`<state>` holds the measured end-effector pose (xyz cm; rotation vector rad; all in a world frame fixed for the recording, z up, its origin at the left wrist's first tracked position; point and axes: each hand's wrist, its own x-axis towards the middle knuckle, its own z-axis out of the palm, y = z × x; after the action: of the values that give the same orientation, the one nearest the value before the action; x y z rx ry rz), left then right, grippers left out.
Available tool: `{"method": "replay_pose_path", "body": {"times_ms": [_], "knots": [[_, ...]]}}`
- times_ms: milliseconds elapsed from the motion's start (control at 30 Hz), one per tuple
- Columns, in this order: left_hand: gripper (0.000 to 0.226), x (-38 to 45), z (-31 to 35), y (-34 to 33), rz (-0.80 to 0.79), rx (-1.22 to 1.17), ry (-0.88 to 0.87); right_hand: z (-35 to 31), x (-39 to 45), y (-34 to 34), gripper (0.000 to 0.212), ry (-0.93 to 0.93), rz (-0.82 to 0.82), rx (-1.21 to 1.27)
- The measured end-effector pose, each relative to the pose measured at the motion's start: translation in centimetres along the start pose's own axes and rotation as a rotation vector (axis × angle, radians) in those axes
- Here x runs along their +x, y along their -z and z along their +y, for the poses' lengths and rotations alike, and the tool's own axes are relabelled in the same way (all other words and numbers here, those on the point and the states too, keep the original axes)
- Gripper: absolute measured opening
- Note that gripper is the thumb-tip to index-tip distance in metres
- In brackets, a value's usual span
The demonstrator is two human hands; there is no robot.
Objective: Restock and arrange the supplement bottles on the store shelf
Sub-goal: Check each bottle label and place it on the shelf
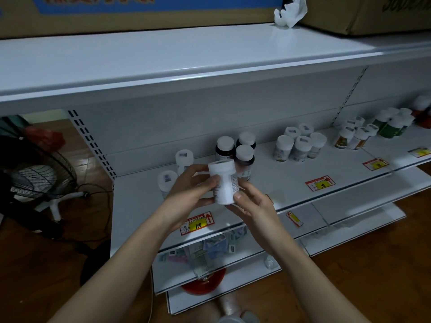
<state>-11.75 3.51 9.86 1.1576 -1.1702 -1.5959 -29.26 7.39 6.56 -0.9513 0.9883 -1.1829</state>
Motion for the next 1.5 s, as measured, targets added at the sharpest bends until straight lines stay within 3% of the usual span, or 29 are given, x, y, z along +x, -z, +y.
{"method": "replay_pose_path", "body": {"times_ms": [200, 400, 567, 767, 933, 1067, 1267, 1500], "knots": [[0.059, -0.4, 0.3, 0.1, -0.034, 0.107, -0.031, 0.0, 0.0, -0.1, 0.048, 0.060, 0.046, -0.151], [0.051, -0.3, 0.3, 0.0, -0.009, 0.102, -0.033, -0.2, 0.1, -0.2, 0.053, 0.076, 0.031, -0.251], [0.063, 0.0, 0.3, 0.4, 0.012, 0.010, -0.002, -0.3, 0.5, -0.2, 0.040, -0.006, -0.009, -0.043], [0.040, 0.0, 0.3, 0.4, 0.026, -0.039, 0.012, -0.2, 0.8, -0.4, 0.044, 0.019, 0.015, -0.065], [0.051, 0.0, 0.7, 0.3, -0.005, 0.050, 0.011, -0.2, 1.1, -0.6, 0.049, 0.072, 0.078, -0.202], [0.042, 0.1, 0.7, 0.3, 0.021, 0.077, 0.014, -0.3, 1.1, -0.7, 0.055, 0.078, 0.088, -0.262], [0.034, 0.0, 0.4, 0.5, 0.012, 0.066, 0.011, -0.5, 1.2, -0.7, 0.030, 0.053, 0.054, -0.156], [0.032, -0.4, 0.4, 0.4, 0.006, 0.133, 0.015, -0.8, 1.0, -0.8, 0.034, 0.068, 0.006, -0.120]]}}
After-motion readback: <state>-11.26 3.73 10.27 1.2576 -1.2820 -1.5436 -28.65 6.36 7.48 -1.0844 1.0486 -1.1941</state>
